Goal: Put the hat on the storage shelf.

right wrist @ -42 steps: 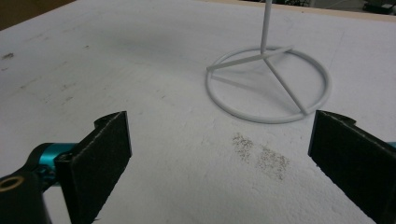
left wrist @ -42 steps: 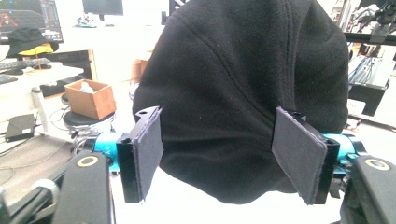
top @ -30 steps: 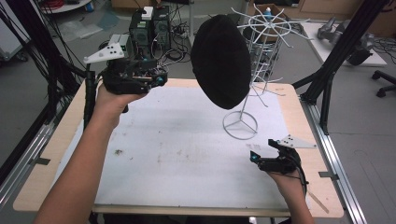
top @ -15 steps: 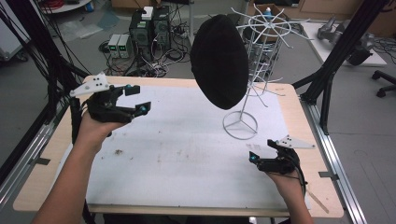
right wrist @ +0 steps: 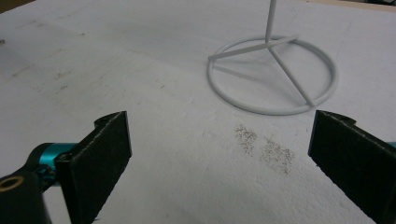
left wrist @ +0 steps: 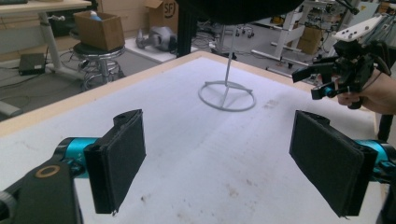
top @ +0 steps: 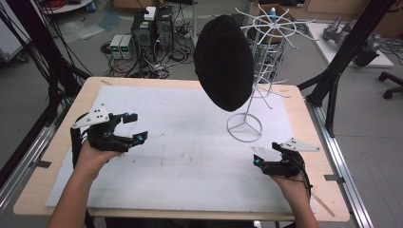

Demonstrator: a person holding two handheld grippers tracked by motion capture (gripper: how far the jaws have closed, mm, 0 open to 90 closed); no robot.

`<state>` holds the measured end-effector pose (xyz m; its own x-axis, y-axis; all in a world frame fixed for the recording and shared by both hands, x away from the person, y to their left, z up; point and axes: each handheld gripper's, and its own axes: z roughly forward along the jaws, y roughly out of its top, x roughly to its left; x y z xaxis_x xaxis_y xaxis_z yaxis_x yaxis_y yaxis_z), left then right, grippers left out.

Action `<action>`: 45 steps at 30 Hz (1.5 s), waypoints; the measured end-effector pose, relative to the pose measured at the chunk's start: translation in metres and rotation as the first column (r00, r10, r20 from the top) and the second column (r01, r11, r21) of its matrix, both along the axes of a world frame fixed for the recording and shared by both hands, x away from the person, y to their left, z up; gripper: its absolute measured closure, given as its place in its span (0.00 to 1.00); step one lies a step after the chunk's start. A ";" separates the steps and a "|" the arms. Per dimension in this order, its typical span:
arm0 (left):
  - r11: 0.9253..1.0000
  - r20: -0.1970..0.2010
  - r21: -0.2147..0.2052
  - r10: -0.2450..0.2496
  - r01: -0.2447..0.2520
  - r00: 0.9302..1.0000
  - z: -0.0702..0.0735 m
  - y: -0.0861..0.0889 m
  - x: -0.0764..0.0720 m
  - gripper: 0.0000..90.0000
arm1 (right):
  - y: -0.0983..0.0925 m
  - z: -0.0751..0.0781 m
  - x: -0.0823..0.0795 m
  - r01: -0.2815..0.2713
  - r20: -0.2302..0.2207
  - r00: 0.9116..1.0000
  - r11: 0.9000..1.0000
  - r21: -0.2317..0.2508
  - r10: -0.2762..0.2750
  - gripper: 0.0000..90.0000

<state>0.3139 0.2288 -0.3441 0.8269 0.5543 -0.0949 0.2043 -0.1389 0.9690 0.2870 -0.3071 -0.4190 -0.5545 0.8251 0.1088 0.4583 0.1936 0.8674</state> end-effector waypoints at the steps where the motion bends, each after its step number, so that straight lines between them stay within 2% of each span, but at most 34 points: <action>1: 1.000 -0.006 0.003 0.001 -0.001 1.000 -0.003 0.002 -0.002 0.20 | 0.001 0.000 0.000 0.000 -0.002 1.000 1.000 0.000 0.000 0.06; 4: 1.000 -0.004 -0.005 0.011 -0.011 1.000 -0.013 0.010 -0.006 0.19 | 0.001 0.000 -0.001 0.001 -0.001 1.000 1.000 -0.001 -0.001 0.06; 6: 1.000 -0.018 -0.010 0.028 -0.028 0.999 -0.016 0.015 -0.006 0.18 | 0.001 0.000 0.000 0.001 0.003 1.000 1.000 -0.008 -0.001 0.06; 9: 0.999 -0.019 -0.030 0.031 -0.032 0.999 -0.020 0.023 -0.011 0.18 | 0.002 -0.001 0.000 -0.003 -0.003 1.000 1.000 -0.014 0.003 0.06; 12: 0.999 -0.020 -0.006 0.043 -0.044 0.999 -0.031 0.030 -0.015 0.18 | 0.002 -0.001 0.000 -0.003 -0.003 1.000 1.000 -0.009 0.003 0.06; 14: 0.998 -0.027 0.035 0.055 -0.054 0.998 -0.038 0.037 -0.018 0.17 | 0.001 -0.001 0.001 -0.003 0.000 1.000 1.000 -0.006 0.003 0.06; 15: 0.997 -0.021 0.041 0.065 -0.064 0.998 -0.040 0.040 -0.020 0.17 | 0.001 -0.001 0.001 -0.002 0.001 1.000 1.000 -0.004 0.002 0.06; 19: 0.996 -0.021 0.043 0.075 -0.074 0.997 -0.048 0.053 -0.026 0.17 | -0.002 -0.001 0.004 0.001 -0.002 1.000 1.000 0.006 -0.001 0.06; 23: 0.994 -0.027 0.050 0.101 -0.099 0.995 -0.058 0.058 -0.026 0.16 | -0.002 -0.003 0.010 0.008 -0.008 1.000 1.000 0.016 -0.008 0.06; 26: 0.991 -0.034 0.053 0.123 -0.121 0.992 -0.063 0.058 -0.023 0.16 | 0.000 -0.004 0.010 0.009 -0.011 1.000 1.000 0.001 -0.009 0.06; 30: 0.990 -0.030 0.076 0.123 -0.121 0.992 -0.066 0.051 -0.021 0.16 | -0.001 -0.003 0.010 0.013 0.001 1.000 1.000 0.013 -0.013 0.06; 32: 0.990 -0.035 0.069 0.127 -0.124 0.991 -0.067 0.048 -0.019 0.16 | -0.001 -0.003 0.011 0.014 0.000 1.000 1.000 0.007 -0.014 0.06; 34: 0.991 -0.037 0.067 0.123 -0.120 0.992 -0.069 0.045 -0.020 0.16 | 0.000 -0.003 0.010 0.012 -0.001 1.000 1.000 -0.002 -0.012 0.06; 38: 0.990 -0.037 0.092 0.106 -0.102 0.994 -0.071 0.037 -0.021 0.17 | 0.002 -0.002 0.005 0.013 0.001 1.000 1.000 -0.011 -0.013 0.06; 45: 0.992 -0.042 0.077 0.101 -0.098 0.994 -0.070 0.036 -0.020 0.17 | 0.004 -0.002 0.006 0.008 -0.003 1.000 1.000 -0.015 -0.008 0.06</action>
<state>0.2934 0.2646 -0.4139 0.7629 0.6406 -0.0869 0.2647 -0.1869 0.9460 0.2930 -0.3035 -0.4213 -0.5476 0.8310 0.0977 0.4625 0.2033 0.8630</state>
